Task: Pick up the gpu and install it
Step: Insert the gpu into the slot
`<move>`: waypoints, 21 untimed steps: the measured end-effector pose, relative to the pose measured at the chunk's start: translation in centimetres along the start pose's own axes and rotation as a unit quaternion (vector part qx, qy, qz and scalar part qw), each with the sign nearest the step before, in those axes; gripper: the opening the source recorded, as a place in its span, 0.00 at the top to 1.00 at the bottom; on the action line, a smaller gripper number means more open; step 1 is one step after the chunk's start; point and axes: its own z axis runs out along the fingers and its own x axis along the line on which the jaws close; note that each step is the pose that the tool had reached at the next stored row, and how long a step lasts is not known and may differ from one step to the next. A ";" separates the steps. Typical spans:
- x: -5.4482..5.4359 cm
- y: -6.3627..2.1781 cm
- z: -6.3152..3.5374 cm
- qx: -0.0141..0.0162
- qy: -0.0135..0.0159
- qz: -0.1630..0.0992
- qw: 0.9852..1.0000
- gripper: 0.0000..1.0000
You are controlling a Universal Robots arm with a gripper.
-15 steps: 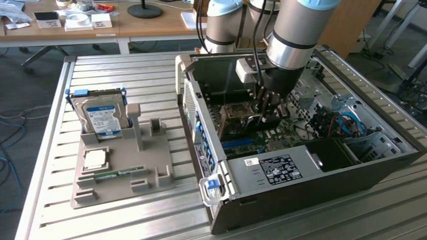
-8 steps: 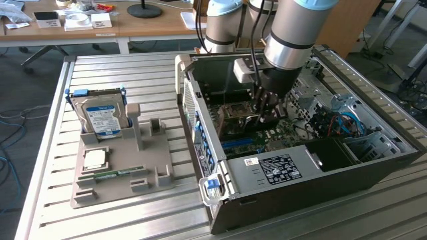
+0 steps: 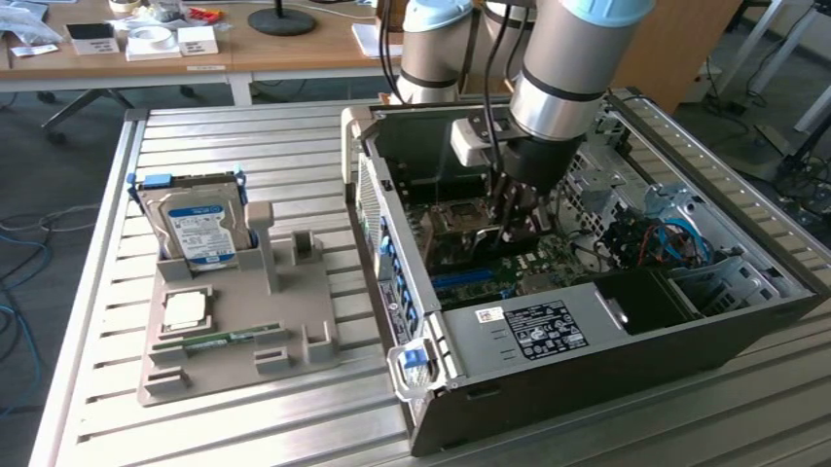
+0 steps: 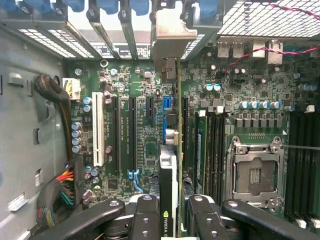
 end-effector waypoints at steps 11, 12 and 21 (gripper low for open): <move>0.0 0.24 0.51 0.000 0.000 0.000 1.000 0.73; 0.0 0.28 0.52 0.000 0.000 0.000 1.000 0.73; -0.1 0.73 0.56 0.000 0.000 0.000 1.000 0.73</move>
